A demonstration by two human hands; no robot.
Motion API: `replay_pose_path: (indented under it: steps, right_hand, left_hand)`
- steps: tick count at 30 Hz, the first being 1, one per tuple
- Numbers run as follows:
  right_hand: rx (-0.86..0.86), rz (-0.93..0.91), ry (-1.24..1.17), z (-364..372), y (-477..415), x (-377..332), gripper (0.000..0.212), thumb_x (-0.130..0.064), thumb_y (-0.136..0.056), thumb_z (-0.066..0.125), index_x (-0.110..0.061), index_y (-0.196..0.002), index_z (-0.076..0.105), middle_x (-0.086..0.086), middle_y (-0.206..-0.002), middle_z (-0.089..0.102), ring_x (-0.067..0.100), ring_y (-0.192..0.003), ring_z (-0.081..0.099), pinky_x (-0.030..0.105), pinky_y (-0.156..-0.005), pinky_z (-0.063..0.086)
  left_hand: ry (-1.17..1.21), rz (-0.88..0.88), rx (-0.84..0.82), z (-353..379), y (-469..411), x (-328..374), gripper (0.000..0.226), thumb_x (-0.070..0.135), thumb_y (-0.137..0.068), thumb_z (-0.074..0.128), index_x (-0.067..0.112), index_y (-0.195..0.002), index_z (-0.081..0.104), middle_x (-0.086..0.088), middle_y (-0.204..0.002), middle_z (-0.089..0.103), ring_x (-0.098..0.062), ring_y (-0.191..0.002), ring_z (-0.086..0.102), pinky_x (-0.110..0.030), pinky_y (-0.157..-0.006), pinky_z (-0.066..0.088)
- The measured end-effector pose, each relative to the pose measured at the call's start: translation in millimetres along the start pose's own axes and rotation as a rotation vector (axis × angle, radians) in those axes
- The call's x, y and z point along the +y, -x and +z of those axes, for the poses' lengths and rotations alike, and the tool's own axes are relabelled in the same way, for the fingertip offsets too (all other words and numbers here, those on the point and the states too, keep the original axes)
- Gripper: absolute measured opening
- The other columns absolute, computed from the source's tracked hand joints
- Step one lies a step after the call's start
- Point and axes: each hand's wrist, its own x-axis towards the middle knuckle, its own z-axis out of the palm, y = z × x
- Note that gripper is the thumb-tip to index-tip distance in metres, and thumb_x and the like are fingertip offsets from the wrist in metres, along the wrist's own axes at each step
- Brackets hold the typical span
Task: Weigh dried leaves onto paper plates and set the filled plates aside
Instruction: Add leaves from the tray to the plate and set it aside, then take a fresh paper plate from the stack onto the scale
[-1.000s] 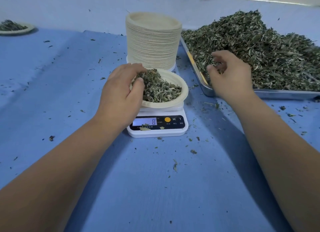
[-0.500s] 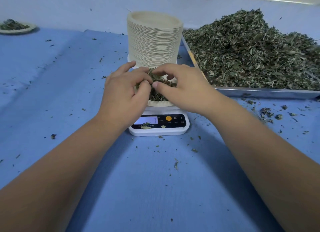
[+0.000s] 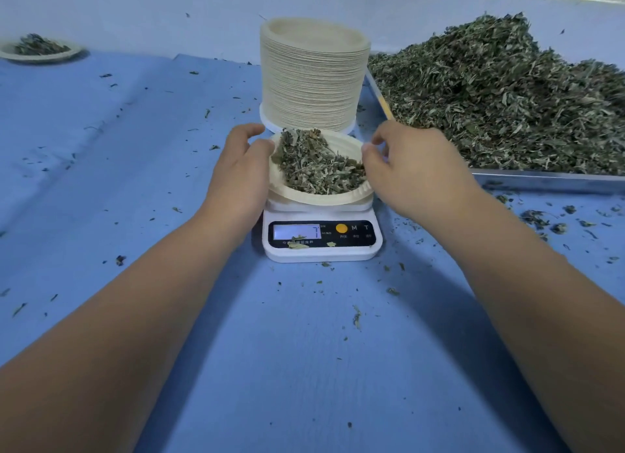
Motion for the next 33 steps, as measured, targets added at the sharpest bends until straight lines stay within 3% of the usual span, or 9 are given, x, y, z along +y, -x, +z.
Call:
replay_pose_path:
  steps: [3,7,10,14,18,22,25,29,33]
  right_hand:
    - [-0.086,0.014,-0.007,2.6,2.1,-5.6,0.036,-0.043,-0.103,0.041,-0.015,-0.12,0.058,0.006,-0.081,0.063,0.029,-0.074,0.059,0.033,-0.062,0.039]
    - [-0.052,-0.015,0.026,-2.3,4.9,-15.8,0.041,-0.045,-0.102,0.041,-0.018,-0.132,0.052,-0.005,-0.068,0.05,0.028,-0.076,0.051,0.039,-0.076,0.037]
    - [-0.039,-0.061,-0.032,-8.9,9.6,-34.6,0.039,-0.052,-0.101,0.041,-0.021,-0.123,0.053,-0.004,-0.069,0.056,0.029,-0.08,0.058,0.042,-0.083,0.044]
    - [-0.172,-0.094,-0.261,-6.5,8.9,-67.3,0.041,-0.073,-0.087,0.045,-0.034,-0.099,0.055,-0.008,-0.089,0.064,0.022,-0.098,0.06,0.042,-0.09,0.047]
    - [-0.304,-0.201,-0.297,11.5,-3.9,-104.9,0.054,-0.086,-0.07,0.054,-0.04,-0.1,0.055,-0.015,-0.096,0.063,0.011,-0.099,0.059,0.036,-0.085,0.051]
    - [-0.252,-0.311,-0.337,47.3,-21.2,-160.7,0.047,-0.077,-0.072,0.066,-0.036,-0.095,0.058,-0.016,-0.075,0.057,-0.001,-0.074,0.053,0.028,-0.064,0.046]
    - [-0.262,-0.365,-0.36,77.5,-38.1,-214.1,0.046,-0.076,-0.074,0.066,-0.036,-0.092,0.056,-0.018,-0.073,0.054,0.001,-0.075,0.052,0.028,-0.057,0.036]
    - [-0.313,-0.426,-0.333,117.0,-60.7,-277.6,0.044,-0.074,-0.079,0.063,-0.034,-0.095,0.053,-0.016,-0.081,0.054,0.018,-0.089,0.057,0.032,-0.063,0.038]
    - [-0.283,-0.46,-0.26,161.6,-82.1,-322.1,0.047,-0.074,-0.084,0.055,-0.03,-0.102,0.051,-0.007,-0.091,0.062,0.023,-0.092,0.058,0.037,-0.073,0.044]
  left_hand:
    - [0.123,-0.122,-0.033,-1.8,-5.4,-0.2,0.048,0.047,-0.082,0.046,0.037,-0.127,0.059,0.013,-0.12,0.064,-0.014,-0.116,0.062,-0.038,-0.096,0.047]
    - [0.289,-0.23,-0.091,-1.1,-5.7,5.3,0.051,0.052,-0.076,0.055,0.032,-0.122,0.066,0.004,-0.134,0.067,-0.022,-0.128,0.06,-0.051,-0.114,0.042]
    - [0.37,-0.262,0.077,-10.6,-13.7,13.7,0.032,0.043,-0.08,0.056,0.025,-0.103,0.068,0.003,-0.114,0.07,-0.022,-0.114,0.066,-0.046,-0.107,0.048]
    - [0.42,-0.249,0.26,-44.2,-23.5,21.3,0.014,0.031,-0.088,0.056,0.023,-0.087,0.067,0.003,-0.079,0.064,-0.017,-0.074,0.061,-0.038,-0.078,0.049]
    - [0.3,-0.217,0.355,-98.5,-28.9,17.7,0.023,0.035,-0.083,0.052,0.028,-0.091,0.072,0.002,-0.107,0.074,-0.024,-0.105,0.069,-0.045,-0.098,0.053]
    - [0.219,-0.21,0.504,-159.6,-37.8,-0.6,0.024,0.022,-0.095,0.049,0.022,-0.084,0.07,0.0,-0.096,0.067,-0.021,-0.08,0.059,-0.032,-0.069,0.046]
    - [0.048,-0.252,0.598,-206.6,-46.7,-20.2,0.02,0.01,-0.096,0.055,0.008,-0.111,0.068,-0.013,-0.115,0.065,-0.029,-0.088,0.059,-0.033,-0.067,0.043]
    - [-0.276,-0.33,0.654,-260.0,-58.0,-32.3,0.031,-0.013,-0.087,0.064,-0.006,-0.117,0.058,-0.026,-0.12,0.064,-0.042,-0.114,0.059,-0.036,-0.078,0.038]
    - [-0.144,-0.295,0.675,-303.9,-72.8,-51.4,0.023,0.012,-0.1,0.046,0.0,-0.099,0.065,-0.02,-0.101,0.066,-0.037,-0.094,0.055,-0.033,-0.078,0.039]
